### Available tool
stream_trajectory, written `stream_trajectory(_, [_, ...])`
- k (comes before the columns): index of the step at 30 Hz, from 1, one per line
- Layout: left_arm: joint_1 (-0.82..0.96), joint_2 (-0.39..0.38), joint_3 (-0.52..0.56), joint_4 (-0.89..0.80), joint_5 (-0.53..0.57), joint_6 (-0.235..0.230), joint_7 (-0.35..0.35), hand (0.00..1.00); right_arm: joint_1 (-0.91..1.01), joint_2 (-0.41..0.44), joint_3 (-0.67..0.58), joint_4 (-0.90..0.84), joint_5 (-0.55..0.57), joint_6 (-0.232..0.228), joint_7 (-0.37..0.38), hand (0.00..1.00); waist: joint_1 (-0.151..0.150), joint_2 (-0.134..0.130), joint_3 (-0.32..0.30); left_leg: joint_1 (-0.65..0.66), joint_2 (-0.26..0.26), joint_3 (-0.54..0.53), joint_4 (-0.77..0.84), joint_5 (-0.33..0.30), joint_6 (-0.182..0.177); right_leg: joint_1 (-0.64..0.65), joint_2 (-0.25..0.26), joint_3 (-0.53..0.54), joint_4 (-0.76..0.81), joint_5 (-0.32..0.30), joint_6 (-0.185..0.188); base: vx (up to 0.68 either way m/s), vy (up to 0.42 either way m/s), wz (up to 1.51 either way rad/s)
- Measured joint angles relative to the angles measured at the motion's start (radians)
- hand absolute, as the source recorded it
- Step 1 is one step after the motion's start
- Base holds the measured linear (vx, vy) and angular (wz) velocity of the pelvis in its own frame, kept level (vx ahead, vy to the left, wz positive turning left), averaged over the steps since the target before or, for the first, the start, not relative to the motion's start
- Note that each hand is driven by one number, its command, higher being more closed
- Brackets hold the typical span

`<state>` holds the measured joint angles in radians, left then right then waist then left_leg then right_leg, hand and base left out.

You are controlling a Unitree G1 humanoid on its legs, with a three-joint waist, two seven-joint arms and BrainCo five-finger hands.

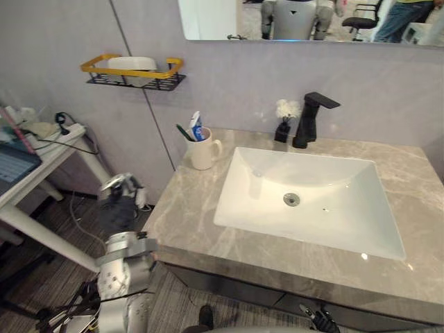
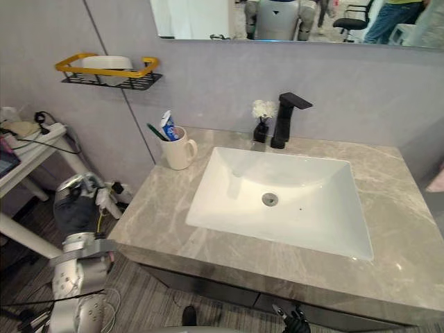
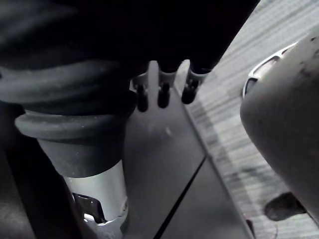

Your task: Organize washtable

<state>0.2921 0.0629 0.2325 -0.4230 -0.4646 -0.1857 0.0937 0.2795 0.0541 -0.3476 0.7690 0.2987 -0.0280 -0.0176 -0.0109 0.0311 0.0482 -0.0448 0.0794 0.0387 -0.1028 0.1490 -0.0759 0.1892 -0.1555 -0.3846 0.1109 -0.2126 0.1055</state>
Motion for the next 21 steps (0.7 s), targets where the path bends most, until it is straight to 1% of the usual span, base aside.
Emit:
stream_trajectory(1, [0.02, -0.001, 0.051, 0.002, -0.008, 0.0, 0.002, 0.0, 0.003, -0.001, 0.0, 0.0, 0.01, 0.001, -0.001, 0.0, 0.004, 0.0, -0.001, 0.0, 0.0, 0.0, 0.0, 0.007, 0.0, 0.001, -0.001, -0.001, 0.001, -0.001, 0.001, 0.0, -0.013, 0.11])
stream_trajectory(2, [0.03, -0.001, 0.077, 0.006, -0.012, -0.001, 0.003, 0.0, 0.004, -0.001, -0.001, 0.0, 0.014, 0.002, -0.001, 0.0, 0.007, 0.0, -0.002, 0.0, 0.0, 0.0, 0.001, 0.014, 0.001, 0.001, -0.001, -0.001, 0.002, -0.001, 0.003, 0.0, 0.0, 0.0])
stream_trajectory(4, [0.05, -0.001, 0.154, 0.064, -0.035, -0.009, 0.018, 0.0, 0.018, 0.002, -0.008, -0.001, 0.019, 0.006, -0.002, 0.0, 0.018, -0.003, -0.018, 0.0, -0.006, 0.0, 0.005, 0.029, 0.006, 0.002, -0.008, -0.001, 0.008, 0.0, 0.013, 0.06, -0.008, 0.02])
stream_trajectory(6, [0.057, -0.002, 0.177, 0.124, -0.036, -0.01, 0.021, 0.0, 0.031, 0.002, -0.009, -0.001, 0.025, 0.008, -0.003, 0.0, 0.025, -0.005, -0.032, 0.003, -0.011, 0.001, 0.005, 0.033, 0.004, 0.004, -0.014, -0.002, 0.011, -0.002, 0.015, 0.05, -0.007, 0.03])
stream_trajectory(7, [0.066, -0.003, 0.187, 0.182, -0.036, -0.009, 0.021, 0.0, 0.035, 0.001, -0.009, -0.001, 0.026, 0.009, -0.004, 0.0, 0.024, -0.004, -0.033, 0.011, -0.015, 0.002, 0.005, 0.034, 0.006, 0.016, -0.019, -0.005, 0.011, -0.003, 0.017, 0.04, -0.011, 0.04])
stream_trajectory(8, [0.07, -0.008, 0.193, 0.244, -0.036, -0.002, 0.019, 0.0, 0.039, 0.0, -0.009, -0.001, 0.027, 0.011, -0.004, 0.0, 0.023, -0.004, -0.034, 0.018, -0.019, 0.002, 0.005, 0.034, 0.006, 0.021, -0.022, -0.006, 0.016, -0.007, 0.022, 0.02, -0.011, 0.04])
stream_trajectory(9, [0.072, -0.011, 0.193, 0.271, -0.036, 0.004, 0.018, 0.0, 0.039, 0.0, -0.008, -0.001, 0.027, 0.012, -0.004, 0.0, 0.024, -0.004, -0.034, 0.02, -0.019, 0.002, 0.004, 0.032, 0.007, 0.021, -0.023, -0.006, 0.02, -0.01, 0.024, 0.0, 0.0, 0.0])
stream_trajectory(12, [0.074, -0.025, 0.188, 0.428, -0.034, 0.027, 0.002, 0.0, 0.039, -0.007, 0.001, -0.001, 0.026, 0.017, -0.004, 0.0, 0.025, -0.003, -0.034, 0.03, -0.016, 0.003, 0.0, 0.026, 0.008, 0.025, -0.024, -0.006, 0.028, -0.017, 0.023, -0.05, -0.027, -0.01])
stream_trajectory(14, [0.074, -0.027, 0.186, 0.57, -0.025, 0.044, -0.007, 0.0, 0.042, -0.008, 0.009, -0.001, 0.026, 0.019, -0.005, 0.0, 0.024, -0.002, -0.035, 0.043, -0.013, 0.007, -0.001, 0.025, 0.006, 0.035, -0.023, -0.005, 0.029, -0.021, 0.022, -0.04, -0.03, -0.04])
stream_trajectory(15, [0.073, -0.029, 0.184, 0.606, -0.016, 0.048, -0.006, 0.0, 0.043, -0.008, 0.01, -0.001, 0.026, 0.02, -0.005, 0.0, 0.024, -0.001, -0.037, 0.043, -0.012, 0.008, -0.001, 0.025, 0.006, 0.035, -0.023, -0.004, 0.029, -0.023, 0.02, -0.04, -0.024, -0.04])
stream_trajectory(20, [0.056, -0.061, 0.163, 0.877, 0.074, 0.069, -0.008, 0.0, 0.043, -0.019, 0.013, 0.003, 0.026, 0.02, -0.004, 0.0, 0.025, 0.002, -0.044, 0.047, -0.012, 0.018, -0.001, 0.024, 0.006, 0.034, -0.024, 0.003, 0.028, -0.028, 0.023, -0.02, -0.013, -0.03])
stream_trajectory(21, [0.038, -0.063, 0.161, 0.961, 0.097, 0.073, -0.008, 0.0, 0.042, -0.019, 0.013, 0.005, 0.026, 0.019, -0.004, 0.0, 0.024, 0.001, -0.045, 0.048, -0.012, 0.018, -0.001, 0.024, 0.005, 0.034, -0.024, 0.005, 0.028, -0.029, 0.025, -0.01, -0.02, -0.04])
